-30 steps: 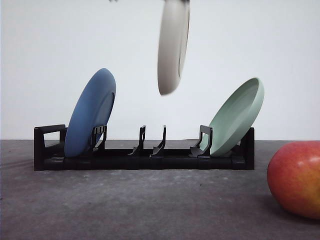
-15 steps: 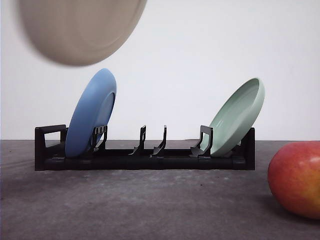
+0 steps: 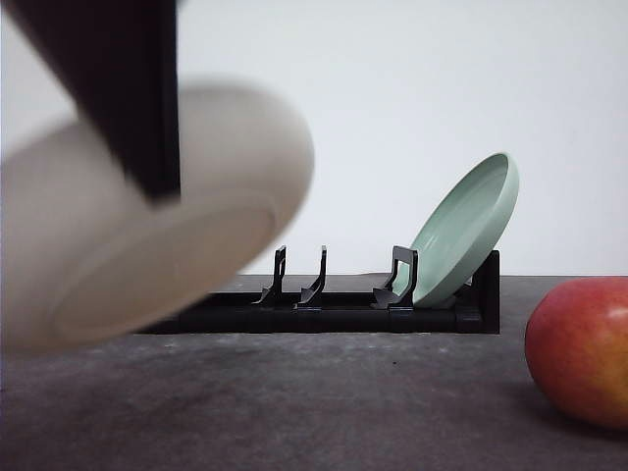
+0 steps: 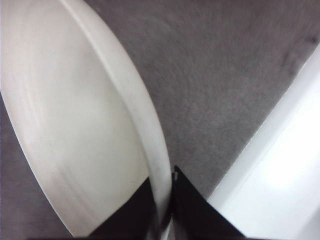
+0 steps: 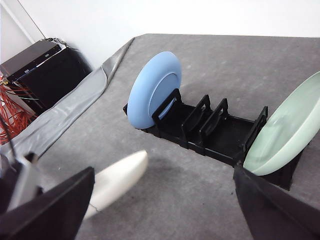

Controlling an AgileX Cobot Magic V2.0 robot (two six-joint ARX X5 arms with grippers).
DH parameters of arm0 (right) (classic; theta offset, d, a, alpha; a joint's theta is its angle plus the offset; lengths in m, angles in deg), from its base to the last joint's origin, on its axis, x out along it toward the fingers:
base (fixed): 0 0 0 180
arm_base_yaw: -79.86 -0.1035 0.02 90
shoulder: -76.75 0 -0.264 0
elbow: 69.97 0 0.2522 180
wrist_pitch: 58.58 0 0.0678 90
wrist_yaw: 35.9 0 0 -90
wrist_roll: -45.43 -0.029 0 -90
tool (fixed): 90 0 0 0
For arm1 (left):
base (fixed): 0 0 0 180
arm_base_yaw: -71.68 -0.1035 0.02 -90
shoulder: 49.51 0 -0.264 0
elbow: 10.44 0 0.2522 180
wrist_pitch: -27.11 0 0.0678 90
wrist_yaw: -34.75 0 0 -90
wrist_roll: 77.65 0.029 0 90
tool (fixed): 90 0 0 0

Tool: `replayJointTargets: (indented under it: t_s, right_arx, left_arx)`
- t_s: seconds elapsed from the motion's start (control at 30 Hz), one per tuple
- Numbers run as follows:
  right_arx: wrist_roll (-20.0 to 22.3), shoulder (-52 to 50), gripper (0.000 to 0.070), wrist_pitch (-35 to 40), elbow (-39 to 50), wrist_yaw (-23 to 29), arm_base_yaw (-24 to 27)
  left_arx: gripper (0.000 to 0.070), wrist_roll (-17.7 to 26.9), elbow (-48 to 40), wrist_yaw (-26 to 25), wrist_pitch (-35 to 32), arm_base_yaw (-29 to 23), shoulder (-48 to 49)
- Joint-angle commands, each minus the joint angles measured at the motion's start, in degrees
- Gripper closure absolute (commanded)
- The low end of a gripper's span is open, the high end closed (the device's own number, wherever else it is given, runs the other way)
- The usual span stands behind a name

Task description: Place pomegranate in white plate

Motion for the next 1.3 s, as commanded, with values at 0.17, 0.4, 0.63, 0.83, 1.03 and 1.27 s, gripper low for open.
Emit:
replayJointTargets:
  t_s: [0.17, 0.4, 0.63, 0.83, 1.03, 1.27]
  right_arx:
    - [-0.76, 0.22, 0.0132, 0.37, -0.96, -0.17, -0.20]
    - [-0.74, 0.22, 0.0132, 0.37, -0.96, -0.17, -0.20]
    - [-0.76, 0.22, 0.0132, 0.39, -0.96, -0.18, -0.20]
    - [-0.74, 0.22, 0.0132, 0.39, -0.94, -0.17, -0.72]
    - [-0.48, 0.30, 0.0132, 0.37, -0.92, -0.13, -2.21]
    - [-0.59, 2.71, 0.0132, -1.39, -0.92, 0.31, -6.66]
  left_arx:
    - [0.0697, -1.61, 0.66, 5.77, -5.06, 1.42, -9.88]
    - [0.0697, -1.00, 0.68, 5.77, -9.76, 1.37, -18.74]
    - [0.0619, 0.08, 0.68, 5.77, -12.89, 1.37, -22.51]
    - [0.0309, -0.24, 1.05, 5.75, -13.72, 1.22, -22.48]
    - [0.0137, -2.05, 2.07, 5.73, -13.76, 1.09, -20.80]
    - [0.0135, -3.79, 2.15, 5.73, -12.97, 1.05, -12.39]
